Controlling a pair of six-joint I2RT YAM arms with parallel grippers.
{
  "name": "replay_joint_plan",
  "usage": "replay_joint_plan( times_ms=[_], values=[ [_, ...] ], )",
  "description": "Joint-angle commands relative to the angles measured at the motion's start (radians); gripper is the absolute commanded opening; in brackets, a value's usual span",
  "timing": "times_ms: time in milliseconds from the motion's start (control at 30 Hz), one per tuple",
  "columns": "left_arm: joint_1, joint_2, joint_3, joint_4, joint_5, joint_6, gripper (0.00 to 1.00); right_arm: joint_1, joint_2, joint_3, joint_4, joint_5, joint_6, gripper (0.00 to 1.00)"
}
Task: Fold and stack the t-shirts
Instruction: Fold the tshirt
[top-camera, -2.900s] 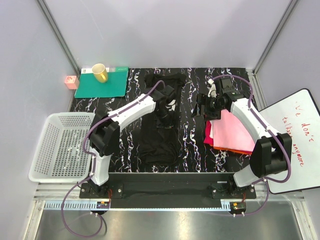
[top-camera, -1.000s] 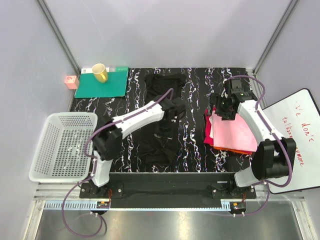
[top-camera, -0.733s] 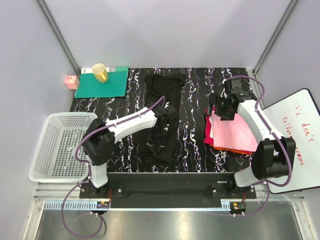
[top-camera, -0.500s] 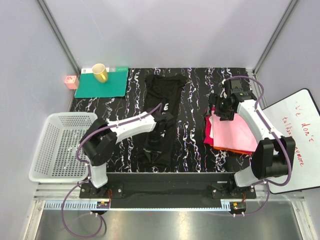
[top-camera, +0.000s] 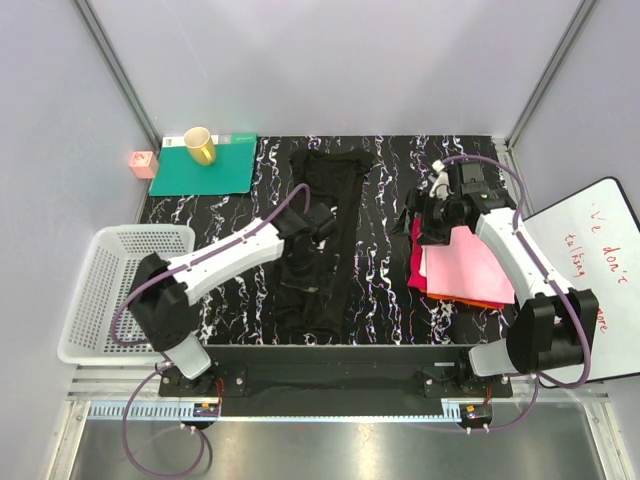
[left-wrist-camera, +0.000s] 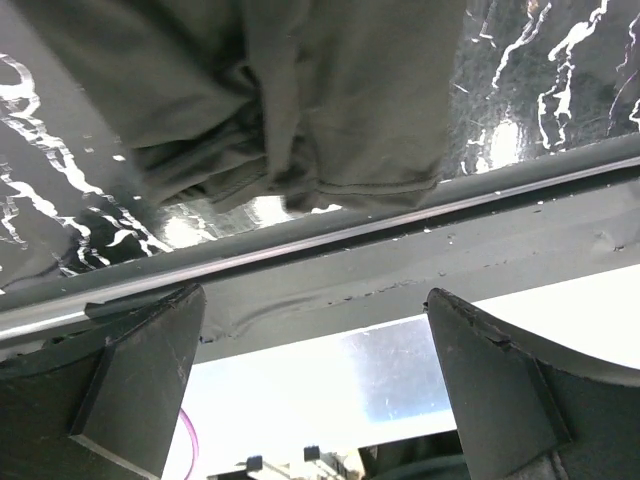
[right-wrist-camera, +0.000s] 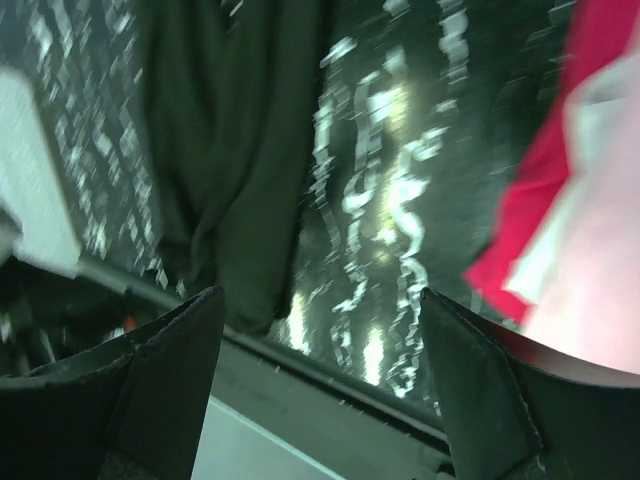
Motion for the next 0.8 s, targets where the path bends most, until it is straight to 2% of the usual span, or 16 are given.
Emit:
replay_joint_plan(
  times_ms=[0, 133, 267, 400, 533, 767],
  values=[
    [0.089, -0.086, -0.132, 0.080, 0.004, 0.019, 0.99, 0.099, -0.051, -0.050, 0.016, -0.134, 0.033, 0.86],
    [0.227, -0.204, -0.320, 0.233, 0.173, 0.027, 0.99, 0.199, -0.056, -0.098, 0.016, -0.116, 0.082, 0.83],
    [0.365, -0.252, -0.476, 0.396, 0.345, 0.004, 0.99, 0.268, -0.049, -0.149, 0.019, -0.113, 0.117, 0.79],
    [0.383, -0.222, -0.518, 0.470, 0.438, -0.004, 0.99, 0.327, 0.007, -0.196, 0.032, -0.142, 0.142, 0.80],
    [0.386, -0.188, -0.512, 0.496, 0.456, -0.015, 0.99, 0.372, 0.069, -0.228, 0.061, -0.185, 0.170, 0.80],
    [0.405, -0.162, -0.553, 0.530, 0.463, -0.022, 0.99, 0.417, 0.161, -0.336, 0.343, -0.334, 0.317, 0.88]
  ],
)
